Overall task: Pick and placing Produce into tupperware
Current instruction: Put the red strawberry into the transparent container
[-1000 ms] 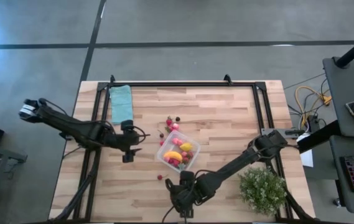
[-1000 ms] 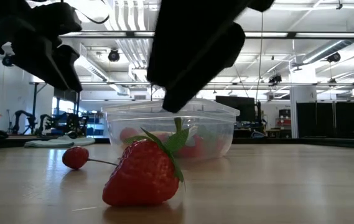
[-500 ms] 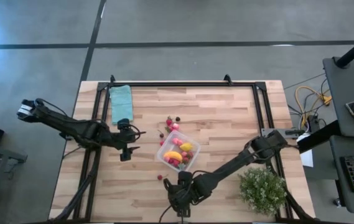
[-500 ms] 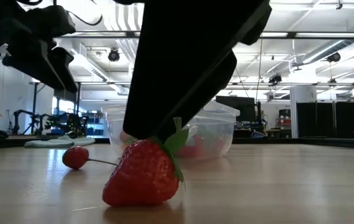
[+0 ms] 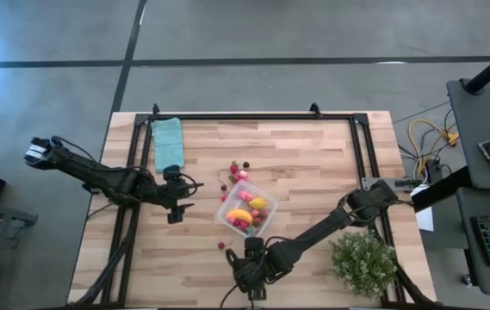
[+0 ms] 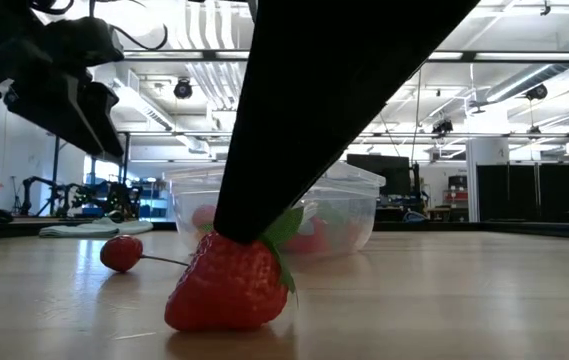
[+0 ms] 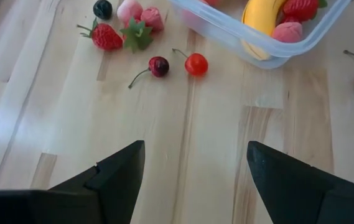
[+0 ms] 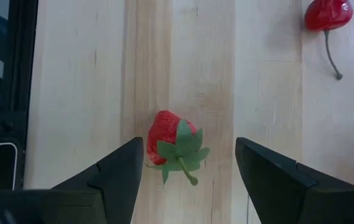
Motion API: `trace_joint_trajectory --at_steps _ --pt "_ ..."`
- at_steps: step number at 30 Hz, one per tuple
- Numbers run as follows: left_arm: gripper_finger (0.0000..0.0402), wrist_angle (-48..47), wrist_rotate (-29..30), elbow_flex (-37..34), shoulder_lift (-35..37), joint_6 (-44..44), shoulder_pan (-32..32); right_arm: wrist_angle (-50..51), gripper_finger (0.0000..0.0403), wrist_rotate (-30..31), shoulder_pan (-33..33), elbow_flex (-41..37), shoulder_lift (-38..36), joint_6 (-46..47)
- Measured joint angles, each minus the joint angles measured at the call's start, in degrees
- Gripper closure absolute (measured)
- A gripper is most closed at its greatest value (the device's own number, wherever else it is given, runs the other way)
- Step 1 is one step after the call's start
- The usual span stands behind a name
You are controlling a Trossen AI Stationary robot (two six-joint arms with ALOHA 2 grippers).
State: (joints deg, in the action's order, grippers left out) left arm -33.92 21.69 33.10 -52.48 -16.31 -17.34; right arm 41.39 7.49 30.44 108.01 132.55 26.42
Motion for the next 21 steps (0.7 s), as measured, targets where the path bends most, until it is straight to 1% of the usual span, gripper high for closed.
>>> trace_joint_trajectory --at_steps 12,21 --pt "0.0134 0.6 0.0 0.0 0.0 -0.1 0.0 -0.5 0.0156 -1.7 0.5 -0.9 0.0 -0.1" --pt "0.0134 0.6 0.0 0.0 0.0 -0.6 0.0 -4.4 0.0156 -1.9 0.4 -2.6 0.0 0.3"
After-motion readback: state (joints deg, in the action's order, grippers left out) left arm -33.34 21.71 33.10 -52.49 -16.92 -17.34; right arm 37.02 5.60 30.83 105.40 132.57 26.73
